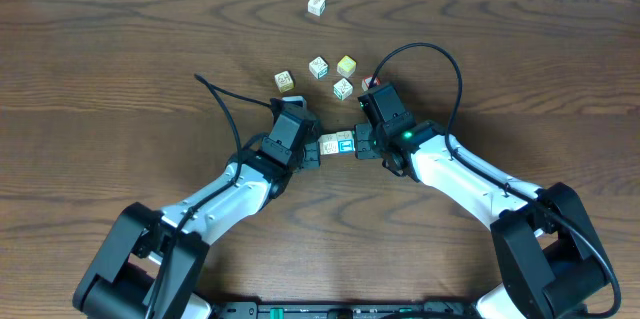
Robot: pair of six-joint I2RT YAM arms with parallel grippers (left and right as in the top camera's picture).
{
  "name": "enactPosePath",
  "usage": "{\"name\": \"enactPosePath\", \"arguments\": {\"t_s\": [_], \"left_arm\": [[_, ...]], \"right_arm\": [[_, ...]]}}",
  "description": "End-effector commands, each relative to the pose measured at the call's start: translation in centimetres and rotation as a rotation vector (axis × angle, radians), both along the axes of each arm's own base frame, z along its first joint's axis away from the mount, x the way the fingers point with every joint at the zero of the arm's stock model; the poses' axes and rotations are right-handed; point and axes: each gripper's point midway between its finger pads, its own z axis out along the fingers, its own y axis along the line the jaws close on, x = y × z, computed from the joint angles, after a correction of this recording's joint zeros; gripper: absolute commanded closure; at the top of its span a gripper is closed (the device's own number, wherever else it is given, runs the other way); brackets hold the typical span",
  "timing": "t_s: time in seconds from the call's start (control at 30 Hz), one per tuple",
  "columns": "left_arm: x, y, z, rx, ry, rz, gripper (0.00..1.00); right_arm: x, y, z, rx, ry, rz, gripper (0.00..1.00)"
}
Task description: Lift 4 blocks
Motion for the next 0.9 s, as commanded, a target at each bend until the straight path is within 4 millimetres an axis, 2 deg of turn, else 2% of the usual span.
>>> {"name": "enactPosePath", "arguments": {"t_s": [0.0,0.27,0.5,0.87], "left_arm": [[-2.8,-6.6,1.3,-0.222,0.072,-0.212,0.93],[-2.9,-6.9,1.1,-0.232,0.08,-0.218,0.93],[-2.9,-6.9,1.1,-0.232,0.08,-0.219,0.93],[-2.9,-6.8,1.0,-0.231,0.08,-0.219,0.93]], "right_arm": [[-3.6,7.3,1.3,0.226,0.088,0.199,0.99],[-3.6,7.3,0.9,0.22,0.097,0.197,0.99],[-3.9,7.1,-0.7,0.2,0.133,0.192,0.99],[-3.8,7.2,-0.7,0.201,0.131,0.193,0.99]]}}
